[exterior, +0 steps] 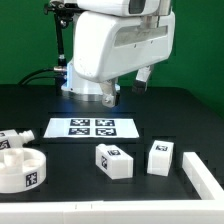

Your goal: Assemble stool

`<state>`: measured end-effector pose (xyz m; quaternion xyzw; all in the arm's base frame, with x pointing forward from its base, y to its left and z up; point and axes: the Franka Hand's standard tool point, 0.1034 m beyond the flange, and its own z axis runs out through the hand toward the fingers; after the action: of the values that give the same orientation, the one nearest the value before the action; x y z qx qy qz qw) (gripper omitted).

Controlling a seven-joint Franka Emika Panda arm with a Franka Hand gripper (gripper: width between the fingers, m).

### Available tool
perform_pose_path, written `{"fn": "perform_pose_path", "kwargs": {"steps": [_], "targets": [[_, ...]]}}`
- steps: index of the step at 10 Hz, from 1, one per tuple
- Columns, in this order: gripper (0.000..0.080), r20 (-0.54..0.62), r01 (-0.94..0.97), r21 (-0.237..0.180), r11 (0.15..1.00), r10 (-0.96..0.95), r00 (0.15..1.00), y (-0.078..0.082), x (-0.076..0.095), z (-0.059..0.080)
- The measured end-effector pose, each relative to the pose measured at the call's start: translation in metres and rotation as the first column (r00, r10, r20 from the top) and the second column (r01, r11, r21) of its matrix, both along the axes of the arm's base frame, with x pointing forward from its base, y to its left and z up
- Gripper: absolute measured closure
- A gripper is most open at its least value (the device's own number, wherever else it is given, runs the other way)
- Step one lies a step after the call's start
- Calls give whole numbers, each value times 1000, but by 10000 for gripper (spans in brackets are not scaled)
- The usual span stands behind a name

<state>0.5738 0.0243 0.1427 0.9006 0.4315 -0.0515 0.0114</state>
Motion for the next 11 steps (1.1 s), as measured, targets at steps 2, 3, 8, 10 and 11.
{"fn": "perform_pose_path", "kwargs": {"steps": [2, 3, 8, 10, 11], "targets": [[150, -1, -2, -1, 1000, 2, 1000, 0, 0, 0], [150, -1, -1, 0, 1000, 1, 1000, 1, 0, 0], [150, 81, 21, 41, 999, -24, 996, -9, -27, -55], [150, 95, 4, 50, 999, -9, 995, -16, -24, -54], [150, 94, 1, 50, 999, -6, 996, -14, -24, -55]]}}
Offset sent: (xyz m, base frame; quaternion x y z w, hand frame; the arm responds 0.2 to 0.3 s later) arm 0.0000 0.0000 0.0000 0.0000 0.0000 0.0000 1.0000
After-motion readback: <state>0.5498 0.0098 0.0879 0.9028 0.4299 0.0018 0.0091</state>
